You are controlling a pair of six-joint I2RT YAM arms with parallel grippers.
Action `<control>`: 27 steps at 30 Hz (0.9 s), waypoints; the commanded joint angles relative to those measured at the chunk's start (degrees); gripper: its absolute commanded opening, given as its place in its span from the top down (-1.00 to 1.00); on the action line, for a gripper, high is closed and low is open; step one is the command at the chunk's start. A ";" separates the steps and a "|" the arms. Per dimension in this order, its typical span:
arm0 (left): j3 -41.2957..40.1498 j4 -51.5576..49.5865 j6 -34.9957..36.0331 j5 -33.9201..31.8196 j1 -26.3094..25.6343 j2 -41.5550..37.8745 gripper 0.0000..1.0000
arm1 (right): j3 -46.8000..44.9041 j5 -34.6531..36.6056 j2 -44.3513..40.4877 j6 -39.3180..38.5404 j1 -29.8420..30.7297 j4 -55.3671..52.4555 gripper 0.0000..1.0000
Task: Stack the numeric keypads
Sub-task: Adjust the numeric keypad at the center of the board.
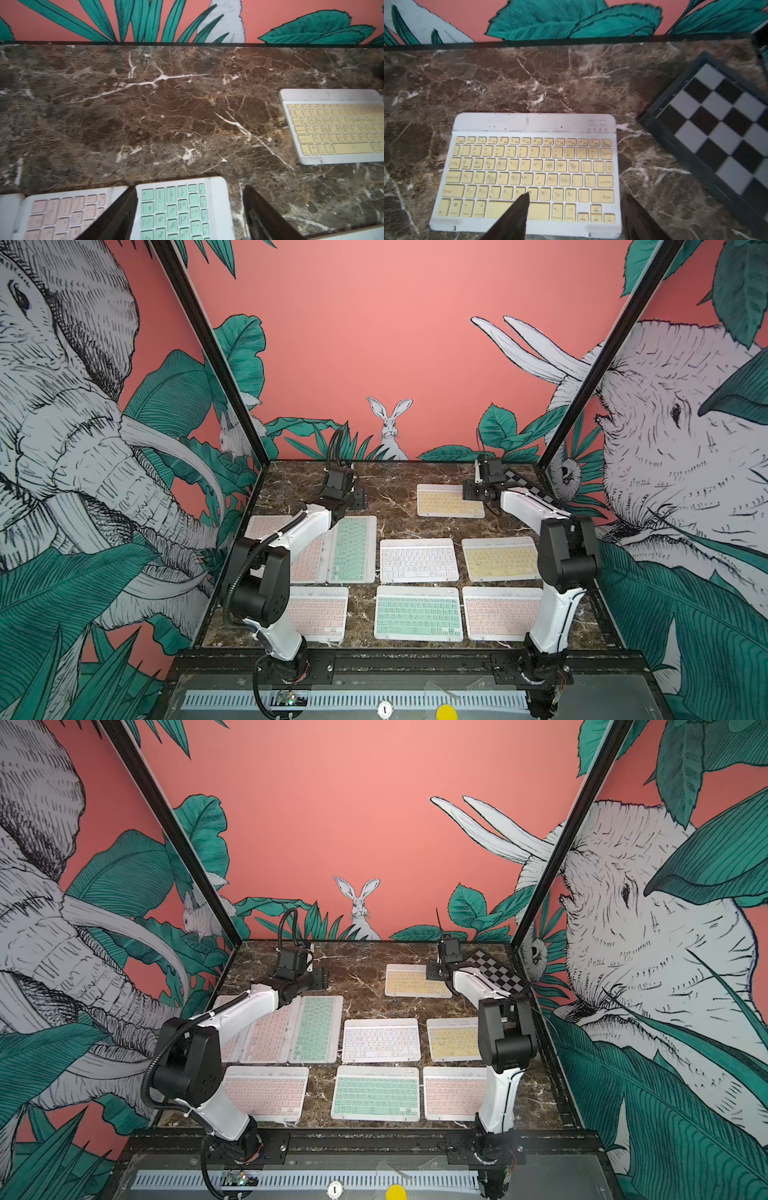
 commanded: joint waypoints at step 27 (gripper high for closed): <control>2.27 -3.15 -4.39 5.24 -1.19 4.14 -0.66 | 16.75 1.18 17.55 -1.08 8.26 -9.44 -0.45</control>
